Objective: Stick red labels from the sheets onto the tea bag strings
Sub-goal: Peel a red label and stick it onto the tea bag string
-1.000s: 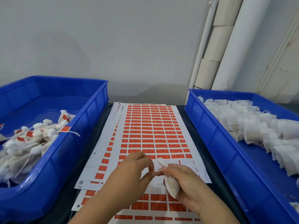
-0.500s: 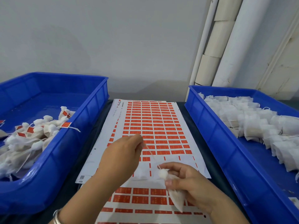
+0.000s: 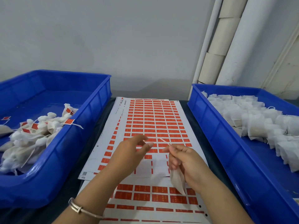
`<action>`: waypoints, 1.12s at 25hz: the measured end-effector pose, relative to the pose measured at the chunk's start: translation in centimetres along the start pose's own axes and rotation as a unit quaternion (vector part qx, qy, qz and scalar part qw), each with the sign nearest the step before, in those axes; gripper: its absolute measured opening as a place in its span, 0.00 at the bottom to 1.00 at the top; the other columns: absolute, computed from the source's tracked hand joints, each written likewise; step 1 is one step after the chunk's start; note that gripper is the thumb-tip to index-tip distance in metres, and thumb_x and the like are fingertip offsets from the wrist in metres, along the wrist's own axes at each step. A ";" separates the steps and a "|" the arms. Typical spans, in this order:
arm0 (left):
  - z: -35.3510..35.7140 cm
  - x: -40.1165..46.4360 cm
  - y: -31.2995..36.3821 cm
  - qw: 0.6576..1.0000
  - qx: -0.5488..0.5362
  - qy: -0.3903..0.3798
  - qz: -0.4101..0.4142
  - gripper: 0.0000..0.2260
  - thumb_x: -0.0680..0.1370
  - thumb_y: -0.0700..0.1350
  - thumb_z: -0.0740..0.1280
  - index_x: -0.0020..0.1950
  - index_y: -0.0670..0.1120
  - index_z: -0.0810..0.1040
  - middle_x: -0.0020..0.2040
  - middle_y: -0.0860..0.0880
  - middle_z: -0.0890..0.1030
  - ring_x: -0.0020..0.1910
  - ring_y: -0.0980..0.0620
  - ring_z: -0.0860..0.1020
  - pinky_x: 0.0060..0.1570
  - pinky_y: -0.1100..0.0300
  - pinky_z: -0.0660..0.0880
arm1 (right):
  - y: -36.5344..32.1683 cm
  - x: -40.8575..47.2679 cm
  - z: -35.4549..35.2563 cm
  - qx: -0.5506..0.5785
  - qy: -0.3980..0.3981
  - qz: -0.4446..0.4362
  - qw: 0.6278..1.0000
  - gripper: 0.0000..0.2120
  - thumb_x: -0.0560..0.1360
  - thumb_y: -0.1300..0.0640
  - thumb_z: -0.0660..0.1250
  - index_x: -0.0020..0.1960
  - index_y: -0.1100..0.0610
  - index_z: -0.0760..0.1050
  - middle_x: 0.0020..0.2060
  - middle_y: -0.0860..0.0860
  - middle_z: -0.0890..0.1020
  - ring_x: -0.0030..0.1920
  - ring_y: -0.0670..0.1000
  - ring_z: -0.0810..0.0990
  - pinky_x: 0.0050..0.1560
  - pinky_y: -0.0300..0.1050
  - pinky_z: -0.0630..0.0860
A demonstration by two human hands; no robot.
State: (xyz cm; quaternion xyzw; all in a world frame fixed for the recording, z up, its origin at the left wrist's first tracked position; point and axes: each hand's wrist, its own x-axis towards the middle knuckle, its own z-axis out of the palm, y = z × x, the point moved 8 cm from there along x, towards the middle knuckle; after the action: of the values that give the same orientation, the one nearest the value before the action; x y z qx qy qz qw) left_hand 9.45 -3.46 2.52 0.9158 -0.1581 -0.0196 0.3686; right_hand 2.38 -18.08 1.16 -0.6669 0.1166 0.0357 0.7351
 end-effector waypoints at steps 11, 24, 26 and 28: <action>4.9 0.2 -4.0 0.989 0.134 -0.031 -0.054 0.29 0.70 0.66 0.66 0.69 0.59 0.68 0.73 0.58 0.63 0.71 0.53 0.64 0.67 0.52 0.64 | 0.4 4.2 -0.6 -0.349 0.111 -0.041 0.930 0.07 0.75 0.50 0.67 0.52 0.45 0.79 0.46 0.34 0.77 0.45 0.41 0.78 0.38 0.28 0.68; 4.2 0.4 -3.8 0.990 0.129 0.001 -0.062 0.21 0.74 0.60 0.65 0.66 0.59 0.73 0.72 0.58 0.66 0.68 0.54 0.69 0.65 0.56 0.66 | 2.2 7.7 0.2 -0.545 0.039 0.001 0.838 0.22 0.72 0.49 0.71 0.64 0.43 0.74 0.71 0.40 0.66 0.66 0.52 0.72 0.59 0.45 0.73; 4.2 0.4 -3.6 0.987 0.150 -0.006 -0.058 0.19 0.76 0.60 0.63 0.66 0.59 0.73 0.72 0.57 0.67 0.67 0.54 0.70 0.64 0.56 0.67 | 2.2 7.8 0.2 -0.548 0.039 0.001 0.836 0.19 0.72 0.48 0.71 0.62 0.43 0.76 0.71 0.40 0.67 0.65 0.52 0.73 0.58 0.44 0.72; 4.2 0.4 -3.3 0.984 0.168 -0.011 -0.055 0.18 0.77 0.60 0.61 0.65 0.60 0.74 0.72 0.57 0.67 0.67 0.53 0.70 0.64 0.56 0.68 | 2.2 7.9 0.2 -0.548 0.043 0.003 0.835 0.16 0.72 0.48 0.70 0.60 0.43 0.78 0.70 0.40 0.68 0.65 0.52 0.73 0.56 0.41 0.72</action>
State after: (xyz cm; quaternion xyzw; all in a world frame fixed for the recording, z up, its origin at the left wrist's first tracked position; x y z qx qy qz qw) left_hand 10.07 -4.14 -2.81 0.9718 -0.1124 -0.0233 0.2059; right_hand 9.59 -18.50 -2.67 -0.9612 0.1115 0.0675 0.2432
